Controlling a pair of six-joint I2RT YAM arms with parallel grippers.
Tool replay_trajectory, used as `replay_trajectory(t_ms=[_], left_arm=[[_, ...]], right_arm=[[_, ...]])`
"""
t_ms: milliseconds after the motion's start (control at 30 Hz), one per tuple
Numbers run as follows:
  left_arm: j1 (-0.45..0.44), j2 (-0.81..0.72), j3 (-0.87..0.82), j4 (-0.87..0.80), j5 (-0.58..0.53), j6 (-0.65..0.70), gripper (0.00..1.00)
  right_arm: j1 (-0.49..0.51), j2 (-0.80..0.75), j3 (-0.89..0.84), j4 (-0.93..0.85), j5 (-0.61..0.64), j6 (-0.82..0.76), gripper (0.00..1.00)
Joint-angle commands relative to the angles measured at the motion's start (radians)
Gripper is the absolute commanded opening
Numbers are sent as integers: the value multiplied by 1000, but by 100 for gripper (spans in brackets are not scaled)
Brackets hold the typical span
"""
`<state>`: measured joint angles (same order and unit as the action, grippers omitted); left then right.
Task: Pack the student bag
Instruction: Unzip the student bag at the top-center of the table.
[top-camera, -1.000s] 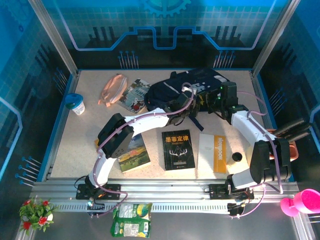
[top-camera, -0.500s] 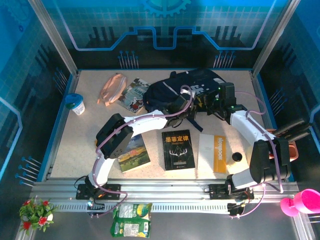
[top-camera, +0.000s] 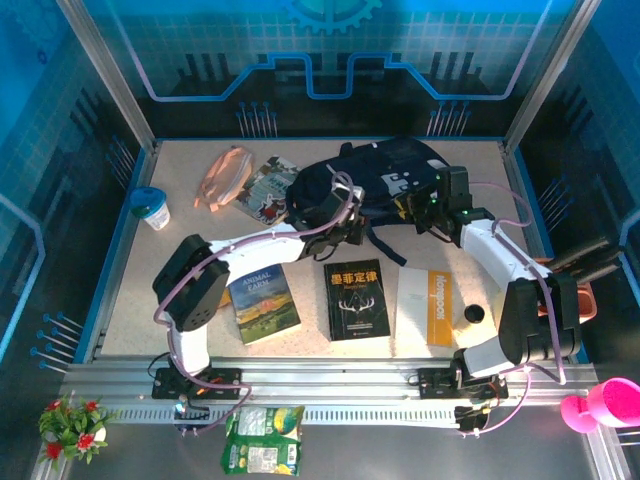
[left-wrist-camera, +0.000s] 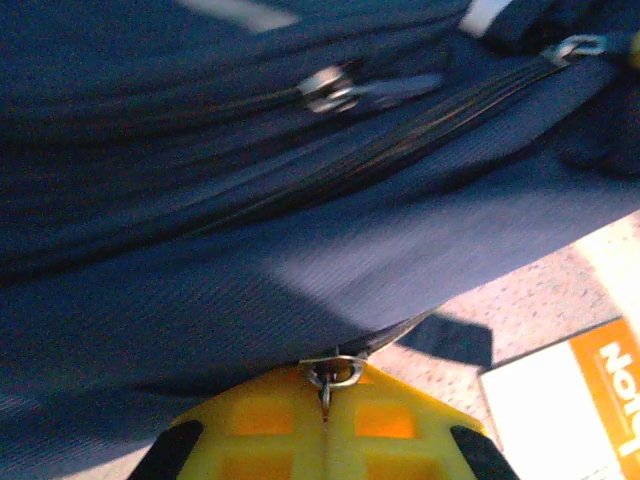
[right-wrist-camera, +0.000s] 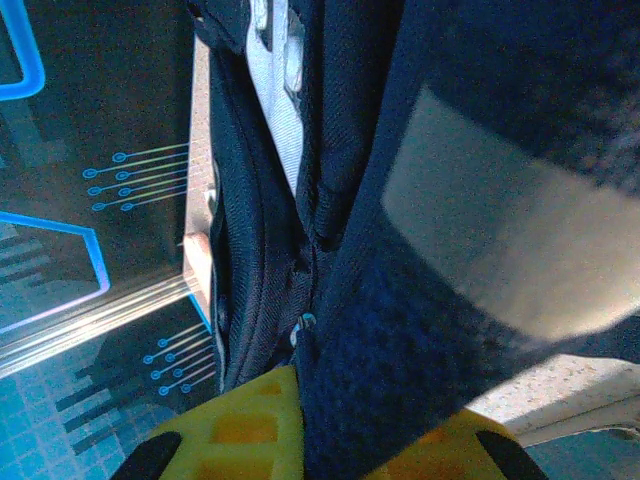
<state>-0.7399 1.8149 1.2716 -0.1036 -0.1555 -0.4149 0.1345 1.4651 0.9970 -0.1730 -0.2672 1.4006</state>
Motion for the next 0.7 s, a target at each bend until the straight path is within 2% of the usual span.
replay_trajectory(t_ms=[0, 167, 367, 533, 667], left_arm=[[60, -86, -68, -75, -11, 29, 0], [126, -138, -143, -91, 9, 62, 0], [162, -124, -159, -55, 103, 105, 0], [165, -77, -133, -11, 140, 110, 13], [168, -44, -114, -4, 153, 108, 16]], right_arm=[[-28, -8, 30, -19, 55, -49, 0], [-28, -10, 28, -26, 66, -66, 0], [-23, -12, 24, -14, 52, -74, 0], [-19, -18, 29, -11, 40, -75, 0], [-19, -23, 26, -11, 38, -73, 0]])
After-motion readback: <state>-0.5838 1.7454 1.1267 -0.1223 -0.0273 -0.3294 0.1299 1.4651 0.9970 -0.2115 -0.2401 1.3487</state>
